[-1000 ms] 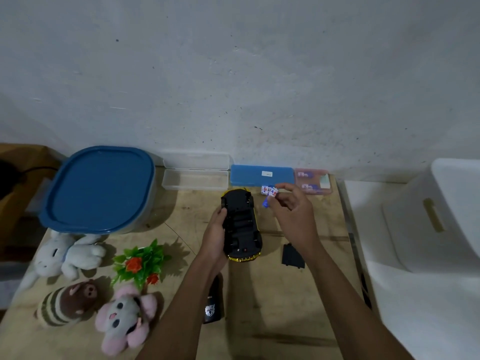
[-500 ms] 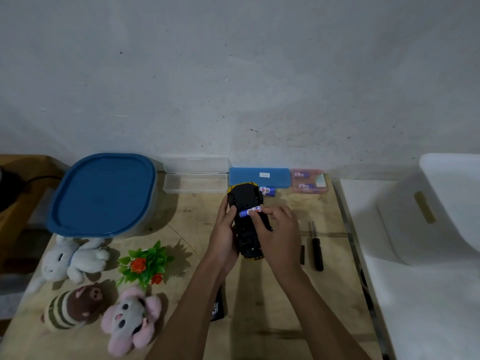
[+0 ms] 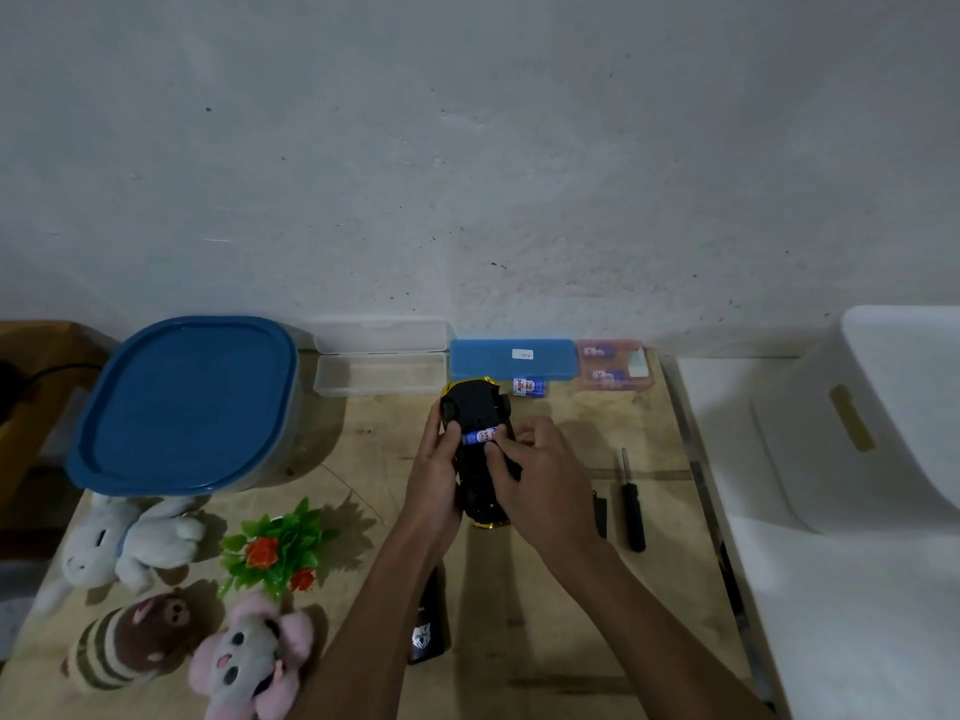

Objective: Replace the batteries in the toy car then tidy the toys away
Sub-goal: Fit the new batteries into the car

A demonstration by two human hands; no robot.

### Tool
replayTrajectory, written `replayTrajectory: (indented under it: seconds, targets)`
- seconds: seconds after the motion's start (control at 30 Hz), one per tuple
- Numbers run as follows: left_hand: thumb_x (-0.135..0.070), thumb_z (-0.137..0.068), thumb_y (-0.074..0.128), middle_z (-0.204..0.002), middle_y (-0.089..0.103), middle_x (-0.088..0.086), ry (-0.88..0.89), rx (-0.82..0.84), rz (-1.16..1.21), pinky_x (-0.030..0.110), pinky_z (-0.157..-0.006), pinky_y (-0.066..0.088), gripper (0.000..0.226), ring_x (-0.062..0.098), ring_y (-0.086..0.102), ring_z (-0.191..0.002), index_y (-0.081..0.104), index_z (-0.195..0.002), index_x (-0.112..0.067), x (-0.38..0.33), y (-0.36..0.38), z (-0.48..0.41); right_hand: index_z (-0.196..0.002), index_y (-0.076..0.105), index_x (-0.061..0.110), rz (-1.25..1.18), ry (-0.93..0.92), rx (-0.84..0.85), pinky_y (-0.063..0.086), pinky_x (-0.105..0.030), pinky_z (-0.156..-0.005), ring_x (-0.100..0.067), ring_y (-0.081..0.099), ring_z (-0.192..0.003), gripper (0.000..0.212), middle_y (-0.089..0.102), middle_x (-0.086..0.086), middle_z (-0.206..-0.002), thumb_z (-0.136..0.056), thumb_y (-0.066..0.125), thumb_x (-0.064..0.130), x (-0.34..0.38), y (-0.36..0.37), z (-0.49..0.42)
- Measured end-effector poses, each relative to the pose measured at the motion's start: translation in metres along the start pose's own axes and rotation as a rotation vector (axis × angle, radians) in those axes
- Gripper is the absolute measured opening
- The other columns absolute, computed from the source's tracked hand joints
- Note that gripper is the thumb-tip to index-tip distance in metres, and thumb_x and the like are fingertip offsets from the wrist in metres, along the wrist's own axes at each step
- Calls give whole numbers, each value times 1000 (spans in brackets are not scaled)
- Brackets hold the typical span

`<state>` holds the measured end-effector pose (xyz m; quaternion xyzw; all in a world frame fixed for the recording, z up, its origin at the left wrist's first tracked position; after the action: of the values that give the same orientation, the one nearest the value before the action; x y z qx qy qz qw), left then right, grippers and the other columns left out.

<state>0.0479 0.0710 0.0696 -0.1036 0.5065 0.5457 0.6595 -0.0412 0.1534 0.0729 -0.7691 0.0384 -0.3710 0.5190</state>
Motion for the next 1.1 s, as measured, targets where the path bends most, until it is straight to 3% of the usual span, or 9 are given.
replayTrajectory:
  seconds: [0.17,0.23,0.4,0.6,0.7,0.8,0.97,1.03,1.1]
  targets:
    - [-20,-105,39,-113,74,-3,6,-61,32,37,-75,60,36,20,73,-96,53,-137,-31,-5,-5,-14,-103,71,18,-350,183,-74,46,-23,-69,-6,58,-86,23,61,10,-103,-97,53,31,-28,2,-30]
    - [-20,-105,39,-112,74,-3,-5,-75,51,36,-72,61,35,19,73,-92,53,-135,-32,-8,-8,-19,-111,69,18,-228,203,-63,47,-24,-74,-11,59,-95,21,64,5,-109,-95,56,24,-48,13,-49]
    - [-22,-105,41,-118,72,-2,-16,-107,53,41,-80,58,35,21,71,-101,53,-136,-34,-15,-10,-28,-119,66,19,248,-54,160,51,-34,-84,-19,60,-105,29,66,0,-116,-90,62,23,-87,42,-83]
    - [-23,-104,42,-114,73,-6,-15,-128,39,42,-84,57,36,19,71,-102,53,-137,-34,-20,-11,-33,-108,71,17,432,-246,174,51,-38,-79,-24,64,-89,24,71,-4,-97,-85,69,25,-100,49,-99]
    - [-22,-104,42,-115,72,-4,-15,-135,43,46,-90,55,37,22,69,-104,52,-139,-32,-21,-10,-32,-116,68,19,423,-251,269,49,-39,-85,-25,62,-96,27,68,-5,-104,-91,60,27,-95,48,-101]
    - [-21,-104,43,-112,73,-5,-16,-143,63,48,-92,54,37,24,67,-106,53,-138,-32,-22,-9,-31,-117,67,17,222,-37,342,52,-35,-78,-21,62,-92,30,67,-5,-105,-90,58,28,-89,38,-97]
    - [-20,-103,44,-123,68,0,-28,-146,100,51,-96,52,38,27,63,-115,52,-138,-33,-25,-10,-26,-123,64,22,-654,434,187,51,-17,-69,-1,62,-77,31,69,2,-99,-92,63,19,-53,2,-78]
    - [-20,-103,44,-125,67,0,-29,-143,96,48,-95,53,38,26,62,-115,52,-137,-37,-26,-9,-23,-119,64,25,-850,464,135,54,-18,-67,-2,64,-71,28,69,2,-92,-93,62,15,-31,-15,-66]
    - [-20,-103,45,-128,66,-1,-30,-142,82,47,-94,53,39,26,61,-117,51,-137,-39,-26,-8,-20,-111,65,32,-878,388,116,56,-19,-71,-3,67,-79,25,70,5,-92,-92,64,17,-11,-26,-53]
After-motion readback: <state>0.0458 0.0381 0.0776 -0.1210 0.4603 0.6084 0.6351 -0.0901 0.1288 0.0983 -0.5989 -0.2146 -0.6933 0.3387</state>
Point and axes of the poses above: each hand's wrist, its own z-axis away from the middle knuckle, its own y-axis out of the palm, x = y × z, the point moved 1 cm from there along -z, towards the middle knuckle
